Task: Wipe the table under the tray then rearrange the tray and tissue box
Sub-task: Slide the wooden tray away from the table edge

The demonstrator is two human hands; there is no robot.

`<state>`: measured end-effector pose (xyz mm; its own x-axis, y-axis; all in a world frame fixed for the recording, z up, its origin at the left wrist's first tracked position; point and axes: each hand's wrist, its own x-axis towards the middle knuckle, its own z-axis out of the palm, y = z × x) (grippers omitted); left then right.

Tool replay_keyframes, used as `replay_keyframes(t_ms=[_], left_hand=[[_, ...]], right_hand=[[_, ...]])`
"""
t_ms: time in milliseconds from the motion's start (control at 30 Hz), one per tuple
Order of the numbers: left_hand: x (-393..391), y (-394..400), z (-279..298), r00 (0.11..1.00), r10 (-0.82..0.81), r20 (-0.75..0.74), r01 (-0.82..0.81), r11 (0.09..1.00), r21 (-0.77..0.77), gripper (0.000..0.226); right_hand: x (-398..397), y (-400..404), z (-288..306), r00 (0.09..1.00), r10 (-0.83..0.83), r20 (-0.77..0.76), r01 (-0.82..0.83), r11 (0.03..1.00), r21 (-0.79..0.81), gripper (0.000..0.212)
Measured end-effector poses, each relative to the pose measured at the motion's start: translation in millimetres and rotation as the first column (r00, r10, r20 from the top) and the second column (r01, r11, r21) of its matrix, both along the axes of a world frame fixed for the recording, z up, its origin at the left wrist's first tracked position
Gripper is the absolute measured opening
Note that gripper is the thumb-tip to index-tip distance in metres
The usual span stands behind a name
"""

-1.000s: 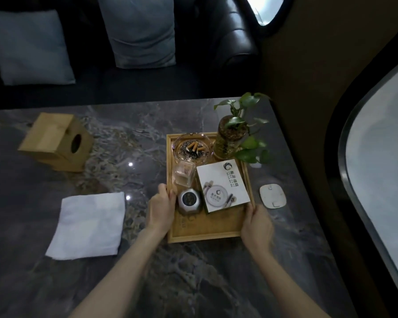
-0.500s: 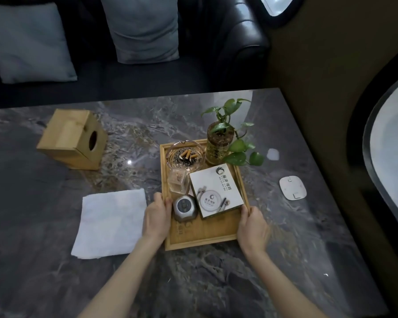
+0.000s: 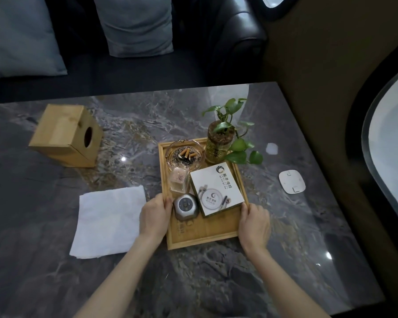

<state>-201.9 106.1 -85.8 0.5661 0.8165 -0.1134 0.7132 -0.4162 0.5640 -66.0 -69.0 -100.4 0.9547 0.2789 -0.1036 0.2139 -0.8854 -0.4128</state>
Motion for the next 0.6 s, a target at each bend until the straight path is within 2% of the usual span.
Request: replay_keyframes(t_ms=[233,433,600], left_hand=[[5,-9,7,0.987,0.025,-0.162,-0.007,0.994,0.111,0.036],[6,-10,6,0.989,0.030,-0.147,-0.018,0.996,0.084,0.035],[4,-8,7,0.992,0.050,-0.117,-0.047,0.999,0.027,0.035]], right_hand=[[6,-7,2,1.000,0.013,-0.024,-0.010,0.994,0.112,0.027],[12,-13,2,0.996,0.074,-0.052,-0.065,0.987,0.146,0.024],[27,-15,13,0.975,0.180,-0.133,-0.173,0.983,0.056,0.024]])
